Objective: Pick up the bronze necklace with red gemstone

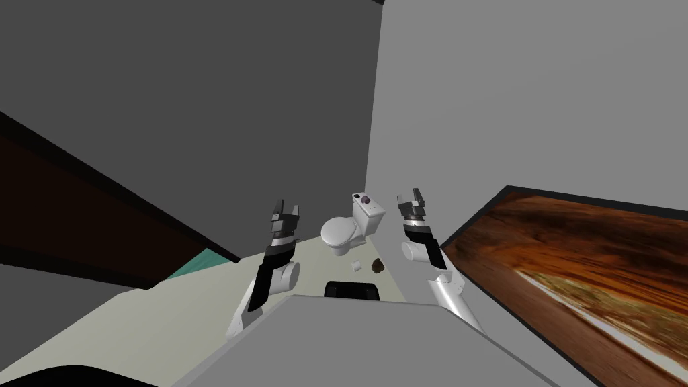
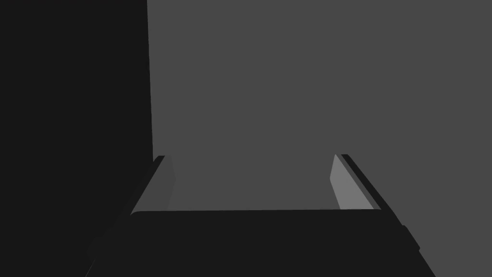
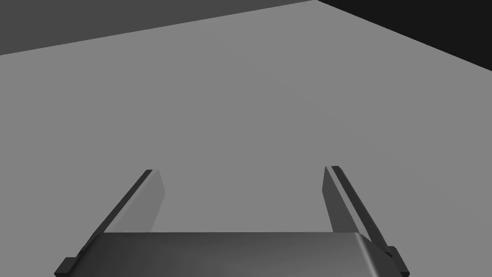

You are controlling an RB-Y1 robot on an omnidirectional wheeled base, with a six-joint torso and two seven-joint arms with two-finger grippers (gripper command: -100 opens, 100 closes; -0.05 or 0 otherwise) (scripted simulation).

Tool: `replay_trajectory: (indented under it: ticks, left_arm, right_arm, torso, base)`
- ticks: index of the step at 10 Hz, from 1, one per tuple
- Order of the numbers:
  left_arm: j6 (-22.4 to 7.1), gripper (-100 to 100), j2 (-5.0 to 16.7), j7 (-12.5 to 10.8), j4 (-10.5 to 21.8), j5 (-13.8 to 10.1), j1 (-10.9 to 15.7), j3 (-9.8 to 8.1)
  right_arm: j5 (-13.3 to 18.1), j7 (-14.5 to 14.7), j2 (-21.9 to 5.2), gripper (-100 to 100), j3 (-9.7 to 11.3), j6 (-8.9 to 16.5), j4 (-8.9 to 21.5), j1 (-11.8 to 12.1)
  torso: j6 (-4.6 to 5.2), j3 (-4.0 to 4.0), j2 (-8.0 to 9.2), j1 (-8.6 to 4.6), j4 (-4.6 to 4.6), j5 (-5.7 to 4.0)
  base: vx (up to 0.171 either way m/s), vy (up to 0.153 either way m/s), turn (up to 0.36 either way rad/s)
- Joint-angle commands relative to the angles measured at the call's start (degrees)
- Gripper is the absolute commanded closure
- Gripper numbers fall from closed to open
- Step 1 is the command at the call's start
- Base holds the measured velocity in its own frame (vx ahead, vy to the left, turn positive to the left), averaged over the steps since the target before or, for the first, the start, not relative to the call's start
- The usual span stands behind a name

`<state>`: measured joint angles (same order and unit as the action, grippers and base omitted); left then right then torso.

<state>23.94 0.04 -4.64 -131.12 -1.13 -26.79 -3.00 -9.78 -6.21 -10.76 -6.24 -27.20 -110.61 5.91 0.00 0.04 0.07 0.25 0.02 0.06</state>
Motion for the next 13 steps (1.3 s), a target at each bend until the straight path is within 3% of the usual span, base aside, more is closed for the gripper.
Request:
replay_trajectory:
  ticks: [1, 2, 3, 4, 5, 6, 7, 8, 9, 10, 11, 12, 13]
  left_arm:
    - [0.00, 0, 0.00, 0.00, 0.00, 0.00, 0.00, 0.00]
    - [0.00, 0, 0.00, 0.00, 0.00, 0.00, 0.00, 0.00]
    - [0.00, 0, 0.00, 0.00, 0.00, 0.00, 0.00, 0.00]
    - [0.00, 0, 0.00, 0.00, 0.00, 0.00, 0.00, 0.00]
    - [0.00, 0, 0.00, 0.00, 0.00, 0.00, 0.00, 0.00]
    - [0.00, 0, 0.00, 0.00, 0.00, 0.00, 0.00, 0.00]
    - [0.00, 0, 0.00, 0.00, 0.00, 0.00, 0.00, 0.00]
    - [0.00, 0, 0.00, 0.00, 0.00, 0.00, 0.00, 0.00]
    - [0.00, 0, 0.00, 0.00, 0.00, 0.00, 0.00, 0.00]
    - [0.00, 0, 0.00, 0.00, 0.00, 0.00, 0.00, 0.00]
    - [0.00, 0, 0.00, 0.00, 0.00, 0.00, 0.00, 0.00]
    - [0.00, 0, 0.00, 0.00, 0.00, 0.00, 0.00, 0.00]
    - [0.00, 0, 0.00, 0.00, 0.00, 0.00, 0.00, 0.00]
  right_arm:
    - [-0.75, -0.31, -0.01, -100, -0.16, -0.17, 2.24, -1.24]
    - [-2.46, -1.08, -0.21, -100, -0.79, -0.02, 3.73, -3.61]
    - [-2.46, -1.08, -0.21, -100, -0.79, -0.02, 5.08, -3.61]
    - [-4.23, -1.96, -0.38, -100, -1.48, 0.20, 7.14, -6.02]
    - [-4.23, -1.96, -0.38, -100, -1.48, 0.20, 8.04, -6.02]
    - [-6.06, -2.97, -0.52, -100, -2.24, 0.50, 10.36, -8.48]
    - [-6.06, -2.97, -0.52, -100, -2.24, 0.50, 11.11, -8.48]
    - [-7.96, -4.09, -0.64, -100, -3.06, 0.89, 13.32, -10.95]
    - [-7.96, -4.09, -0.64, -100, -3.06, 0.89, 14.27, -10.95]
    - [-9.90, -5.34, -0.75, -100, -3.95, 1.36, 16.09, -13.18]
    - [-9.90, -5.34, -0.75, -100, -3.95, 1.36, 17.53, -13.43]
    - [-11.88, -6.70, -0.84, -100, -4.91, 1.93, 19.68, -15.90]
    - [-11.88, -6.70, -0.84, -100, -4.91, 1.93, 20.85, -15.90]
  torso:
    - [0.00, 0.00, 0.00, 0.00, 0.00, 0.00]
    - [-0.01, -0.01, -0.02, -0.03, -0.01, 0.00]
    - [0.00, -0.03, -0.04, 0.03, -0.01, 0.00]
    - [-0.01, -0.03, -0.05, -0.01, -0.01, 0.00]
    - [0.00, -0.02, -0.04, 0.01, -0.01, 0.00]
    - [-0.01, -0.01, -0.02, -0.03, -0.01, 0.00]
    - [0.00, -0.01, -0.02, -0.01, -0.01, 0.00]
    - [-0.01, -0.01, -0.02, -0.03, -0.01, 0.00]
    - [0.00, -0.02, -0.04, 0.00, -0.01, 0.00]
    - [-0.01, -0.03, -0.06, -0.01, -0.02, 0.00]
    - [0.00, -0.06, -0.10, -0.01, -0.02, 0.00]
    - [-0.02, -0.06, -0.10, -0.03, -0.03, 0.00]
    - [0.01, -0.05, -0.08, -0.01, -0.02, 0.00]
  base:
    - [-0.025, 0.051, -0.051]
    - [-0.024, 0.073, -0.114]
    - [-0.019, 0.061, -0.052]
    - [-0.030, 0.065, -0.097]
    - [-0.032, 0.053, -0.051]
    - [-0.033, 0.057, -0.095]
    - [-0.031, 0.052, -0.057]
    - [-0.026, 0.064, -0.105]
    - [-0.017, 0.061, -0.048]
    - [-0.009, 0.061, -0.086]
    - [-0.015, 0.054, -0.053]
    - [-0.021, 0.063, -0.098]
    - [-0.017, 0.060, -0.051]
